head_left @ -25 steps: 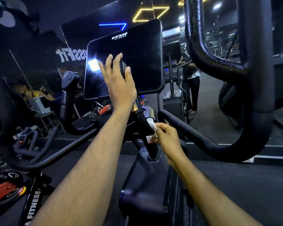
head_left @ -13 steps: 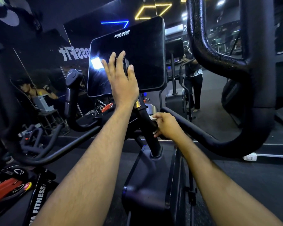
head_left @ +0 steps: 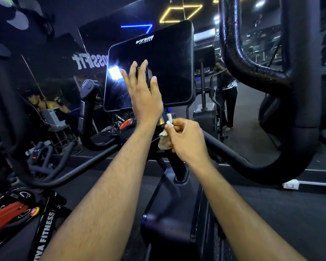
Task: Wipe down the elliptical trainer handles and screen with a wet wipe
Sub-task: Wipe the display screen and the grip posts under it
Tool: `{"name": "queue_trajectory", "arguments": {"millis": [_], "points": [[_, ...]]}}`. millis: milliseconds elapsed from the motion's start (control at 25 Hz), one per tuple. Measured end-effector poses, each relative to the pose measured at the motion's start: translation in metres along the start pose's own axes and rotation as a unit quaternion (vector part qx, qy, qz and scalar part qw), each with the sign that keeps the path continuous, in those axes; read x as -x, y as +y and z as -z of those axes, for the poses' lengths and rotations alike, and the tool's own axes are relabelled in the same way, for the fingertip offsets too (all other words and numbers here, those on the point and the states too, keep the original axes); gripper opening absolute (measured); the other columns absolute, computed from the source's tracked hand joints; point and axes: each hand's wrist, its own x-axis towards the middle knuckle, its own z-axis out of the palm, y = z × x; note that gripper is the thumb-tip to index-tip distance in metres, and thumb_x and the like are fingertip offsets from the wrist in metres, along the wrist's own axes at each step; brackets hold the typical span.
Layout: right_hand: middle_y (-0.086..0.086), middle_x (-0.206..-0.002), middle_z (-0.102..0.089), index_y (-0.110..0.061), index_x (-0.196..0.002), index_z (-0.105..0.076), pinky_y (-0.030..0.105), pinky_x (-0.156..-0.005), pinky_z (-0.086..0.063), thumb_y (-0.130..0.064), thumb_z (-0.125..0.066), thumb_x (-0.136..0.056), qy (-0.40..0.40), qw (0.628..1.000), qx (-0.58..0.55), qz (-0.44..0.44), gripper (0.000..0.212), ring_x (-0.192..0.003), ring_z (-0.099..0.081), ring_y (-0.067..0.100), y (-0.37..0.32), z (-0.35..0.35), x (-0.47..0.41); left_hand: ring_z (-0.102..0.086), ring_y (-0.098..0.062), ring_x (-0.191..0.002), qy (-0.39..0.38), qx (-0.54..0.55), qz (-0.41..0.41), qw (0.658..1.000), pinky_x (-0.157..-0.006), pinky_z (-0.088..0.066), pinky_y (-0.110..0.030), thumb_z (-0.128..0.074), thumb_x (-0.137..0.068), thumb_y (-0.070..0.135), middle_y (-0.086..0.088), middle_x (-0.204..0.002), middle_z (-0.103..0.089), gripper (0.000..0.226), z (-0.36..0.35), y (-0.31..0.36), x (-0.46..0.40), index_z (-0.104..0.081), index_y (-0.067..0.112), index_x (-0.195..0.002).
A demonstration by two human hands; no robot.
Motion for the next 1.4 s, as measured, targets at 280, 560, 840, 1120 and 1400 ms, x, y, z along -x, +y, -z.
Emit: {"name": "queue_trajectory", "arguments": {"millis": [280, 560, 840, 1120, 1400], "points": [[0.004, -0.086, -0.052, -0.015, -0.087, -0.063, 0.046, -0.080, -0.041, -0.044, -0.026, -0.099, 0.044, 0.991, 0.112, 0.051, 0.049, -0.086, -0.050, 0.029, 0.082, -0.018, 0.015, 0.001, -0.027, -0.162, -0.007, -0.009, 0.003, 1.000, -0.112, -0.010, -0.014, -0.050, -0.108, 0.020, -0.001, -0.170, -0.028, 0.047, 0.002, 0.002, 0.002, -0.047, 0.023, -0.155], [0.012, -0.115, -0.063, -0.013, -0.109, -0.075, 0.039, -0.091, -0.049, -0.012, -0.059, -0.098, -0.124, 0.934, 0.326, 0.078, 0.020, -0.106, -0.059, 0.031, 0.081, 0.000, -0.072, 0.000, -0.026, -0.162, -0.003, -0.016, -0.007, 1.000, -0.104, -0.008, 0.005, -0.049, -0.108, 0.021, 0.000, -0.169, -0.029, 0.047, 0.004, 0.002, 0.004, -0.046, 0.023, -0.156], [-0.010, -0.104, -0.063, -0.031, -0.072, -0.065, 0.038, -0.096, -0.043, 0.001, -0.048, -0.087, -0.188, 0.934, 0.263, 0.152, 0.039, -0.118, -0.055, 0.018, 0.090, 0.007, -0.066, -0.002, -0.033, -0.161, 0.003, -0.002, -0.027, 1.000, -0.090, -0.004, 0.016, -0.051, -0.108, 0.017, -0.009, -0.168, -0.030, 0.047, 0.007, 0.004, 0.006, -0.047, 0.016, -0.155], [0.007, -0.095, -0.072, 0.001, -0.095, -0.068, 0.041, -0.093, -0.050, -0.025, -0.041, -0.091, -0.184, 0.982, -0.033, -0.032, 0.038, -0.089, -0.063, 0.027, 0.069, 0.008, -0.023, -0.001, -0.032, -0.162, 0.000, 0.003, -0.022, 1.000, -0.092, -0.002, 0.015, -0.050, -0.108, 0.018, -0.007, -0.169, -0.029, 0.047, 0.006, 0.003, 0.007, -0.047, 0.017, -0.155], [0.019, -0.071, -0.061, -0.002, -0.089, -0.065, 0.033, -0.056, -0.051, -0.053, -0.038, -0.106, -0.152, 0.927, -0.260, -0.223, 0.060, -0.055, -0.059, 0.028, -0.017, -0.011, -0.040, 0.000, -0.028, -0.162, -0.005, -0.010, -0.015, 1.000, -0.100, 0.000, 0.007, -0.048, -0.108, 0.019, -0.004, -0.170, -0.028, 0.048, 0.006, 0.002, 0.007, -0.045, 0.020, -0.156]]}}
